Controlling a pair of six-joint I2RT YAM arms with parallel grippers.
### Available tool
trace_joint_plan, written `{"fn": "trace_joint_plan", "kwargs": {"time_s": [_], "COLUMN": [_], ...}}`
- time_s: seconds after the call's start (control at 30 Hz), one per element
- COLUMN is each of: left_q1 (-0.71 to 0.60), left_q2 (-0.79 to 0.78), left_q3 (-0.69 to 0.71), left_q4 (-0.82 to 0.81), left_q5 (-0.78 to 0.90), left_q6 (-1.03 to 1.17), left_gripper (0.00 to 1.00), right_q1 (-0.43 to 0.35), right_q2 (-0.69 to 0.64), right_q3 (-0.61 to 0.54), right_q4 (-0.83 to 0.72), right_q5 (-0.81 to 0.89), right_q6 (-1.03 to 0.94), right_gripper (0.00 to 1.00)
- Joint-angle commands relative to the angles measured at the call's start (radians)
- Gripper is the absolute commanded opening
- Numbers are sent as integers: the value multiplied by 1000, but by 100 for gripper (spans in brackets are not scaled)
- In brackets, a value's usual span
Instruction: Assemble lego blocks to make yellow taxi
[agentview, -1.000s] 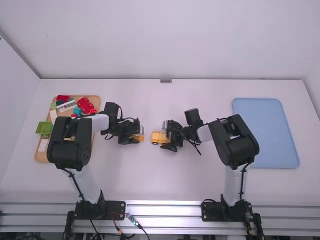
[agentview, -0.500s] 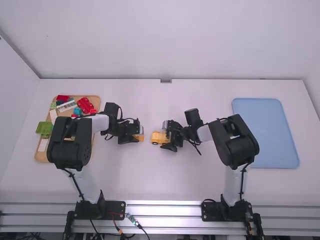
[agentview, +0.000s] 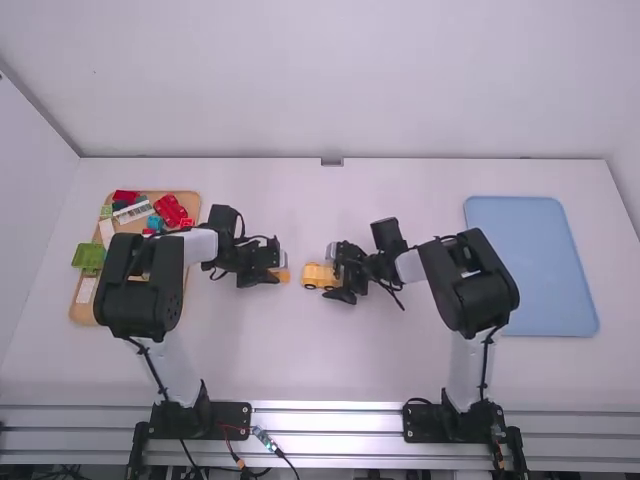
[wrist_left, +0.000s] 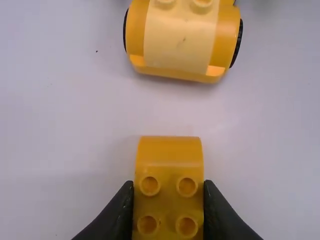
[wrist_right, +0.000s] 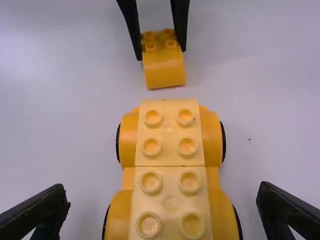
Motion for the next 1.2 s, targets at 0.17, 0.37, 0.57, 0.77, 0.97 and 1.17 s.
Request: {"fn": "trace_joint_plan", "kwargs": {"time_s": [0.17,0.37,0.57,0.77,0.97,1.17], "left_q1": [1,5,-3,-10,-19,-29], "left_q2": [10,10,10,10,10,9], "left_q3": [43,74,109,116,116,131], "left_q4": [-71,-103,-162,-165,-151,-147], "left_q5": [47,69,69,89,102,137], "left_q6": [-1,-5,6,0,0,-3], "left_gripper": [2,2,2,2,2,2], "right_q1": [-23,-23,-24,-47,-61,-49], "right_q2": [14,14,51,129,129,129], "right_q3": [-25,-72,-84,10,22,-13], "right_q4": [49,153,237,138,114,190], "right_q5": [-27,-26,-55,-154,-172,-182], "right_q6": [-50,12,72,26,8,18], "right_gripper": [99,97,99,99,98,96]}}
